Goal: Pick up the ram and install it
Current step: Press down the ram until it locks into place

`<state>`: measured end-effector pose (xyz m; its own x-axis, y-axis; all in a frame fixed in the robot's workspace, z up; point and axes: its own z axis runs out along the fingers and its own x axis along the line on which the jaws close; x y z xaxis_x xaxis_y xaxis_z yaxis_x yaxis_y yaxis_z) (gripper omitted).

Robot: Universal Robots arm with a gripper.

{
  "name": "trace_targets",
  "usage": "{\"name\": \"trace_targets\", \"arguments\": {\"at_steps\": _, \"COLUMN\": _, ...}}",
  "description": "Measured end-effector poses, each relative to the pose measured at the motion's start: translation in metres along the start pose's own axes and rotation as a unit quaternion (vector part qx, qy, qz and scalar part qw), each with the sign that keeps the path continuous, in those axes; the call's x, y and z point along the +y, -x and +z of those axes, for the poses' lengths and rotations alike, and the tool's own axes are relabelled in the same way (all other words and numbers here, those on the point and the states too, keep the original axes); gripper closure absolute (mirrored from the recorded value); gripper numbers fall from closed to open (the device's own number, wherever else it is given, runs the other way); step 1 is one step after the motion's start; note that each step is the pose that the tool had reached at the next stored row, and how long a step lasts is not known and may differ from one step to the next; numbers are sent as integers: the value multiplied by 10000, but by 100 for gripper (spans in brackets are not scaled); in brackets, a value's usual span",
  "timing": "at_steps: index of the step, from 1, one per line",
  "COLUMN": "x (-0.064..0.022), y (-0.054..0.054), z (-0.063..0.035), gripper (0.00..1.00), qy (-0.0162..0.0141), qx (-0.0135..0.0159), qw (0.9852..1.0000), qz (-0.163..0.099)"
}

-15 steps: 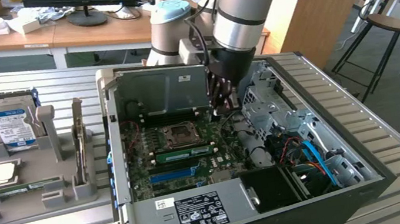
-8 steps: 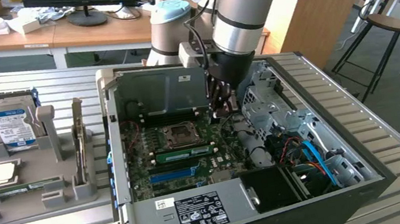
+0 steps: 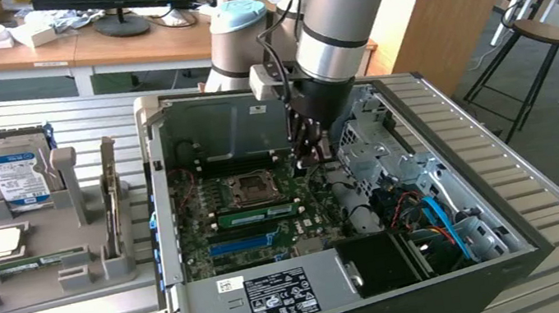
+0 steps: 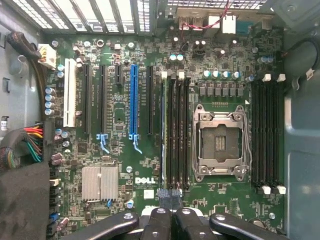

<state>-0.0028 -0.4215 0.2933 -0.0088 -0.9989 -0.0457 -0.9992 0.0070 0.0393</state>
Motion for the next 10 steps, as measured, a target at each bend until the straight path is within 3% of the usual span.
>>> {"name": "trace_targets", "arguments": {"at_steps": 10, "x": -4, "y": -4, "z": 95, "gripper": 90, "qy": 0, "qx": 0, "qw": 10000, "qz": 0}}
